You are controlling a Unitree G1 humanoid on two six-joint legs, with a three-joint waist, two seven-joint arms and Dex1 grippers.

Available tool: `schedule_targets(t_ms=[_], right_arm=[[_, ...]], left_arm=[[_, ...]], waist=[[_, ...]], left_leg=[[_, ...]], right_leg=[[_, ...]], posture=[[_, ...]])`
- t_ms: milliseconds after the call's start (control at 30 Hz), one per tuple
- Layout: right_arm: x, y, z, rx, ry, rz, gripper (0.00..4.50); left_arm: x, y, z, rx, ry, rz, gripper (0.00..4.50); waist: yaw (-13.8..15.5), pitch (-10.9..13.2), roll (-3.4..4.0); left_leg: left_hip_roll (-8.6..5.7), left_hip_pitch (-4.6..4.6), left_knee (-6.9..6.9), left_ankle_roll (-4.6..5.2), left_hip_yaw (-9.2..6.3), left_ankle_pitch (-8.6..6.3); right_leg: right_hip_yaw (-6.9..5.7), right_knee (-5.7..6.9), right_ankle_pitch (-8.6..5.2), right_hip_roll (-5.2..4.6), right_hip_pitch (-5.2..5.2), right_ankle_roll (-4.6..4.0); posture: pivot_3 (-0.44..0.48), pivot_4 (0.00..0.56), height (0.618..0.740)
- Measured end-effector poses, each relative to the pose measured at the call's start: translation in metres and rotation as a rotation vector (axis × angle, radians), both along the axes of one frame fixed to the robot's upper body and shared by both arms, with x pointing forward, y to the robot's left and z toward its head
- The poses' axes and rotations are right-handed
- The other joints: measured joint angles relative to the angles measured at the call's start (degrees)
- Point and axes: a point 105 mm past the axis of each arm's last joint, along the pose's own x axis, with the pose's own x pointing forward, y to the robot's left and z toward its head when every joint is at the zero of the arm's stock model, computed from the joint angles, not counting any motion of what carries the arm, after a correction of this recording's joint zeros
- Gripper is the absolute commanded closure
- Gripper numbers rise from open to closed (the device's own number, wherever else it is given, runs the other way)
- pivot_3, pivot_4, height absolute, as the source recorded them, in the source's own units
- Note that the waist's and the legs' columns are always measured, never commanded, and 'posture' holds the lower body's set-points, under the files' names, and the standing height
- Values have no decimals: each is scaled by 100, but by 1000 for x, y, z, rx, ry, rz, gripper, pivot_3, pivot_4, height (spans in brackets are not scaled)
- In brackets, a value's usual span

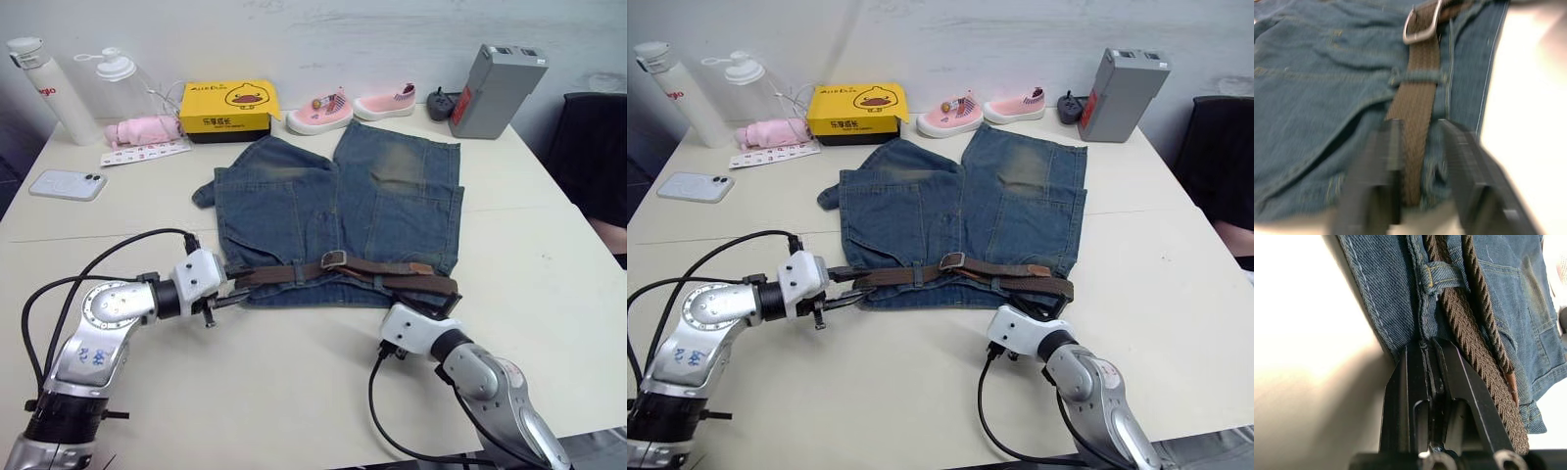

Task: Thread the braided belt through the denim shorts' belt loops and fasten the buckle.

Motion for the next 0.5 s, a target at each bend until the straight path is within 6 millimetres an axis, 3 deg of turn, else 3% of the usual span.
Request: schedule_targets(t_ms=[300, 500], right_arm=[[2, 2, 1, -13, -9, 3, 4500], [2, 3, 1, -9, -5, 4, 4500]], left_arm=[[1, -20, 9, 83, -401, 3, 2197], [3, -25, -2, 137, -483, 17, 2197]], waist=[[-5, 0, -1], [-3, 0, -1]], left_leg=[[0, -2, 0, -3, 2, -3], [0, -5, 0, -2, 3, -3]], right_leg=[[1, 5, 0, 0, -6, 0], [2, 9, 0, 0, -15, 0]], posture=[[0, 150, 683], [0, 150, 683]])
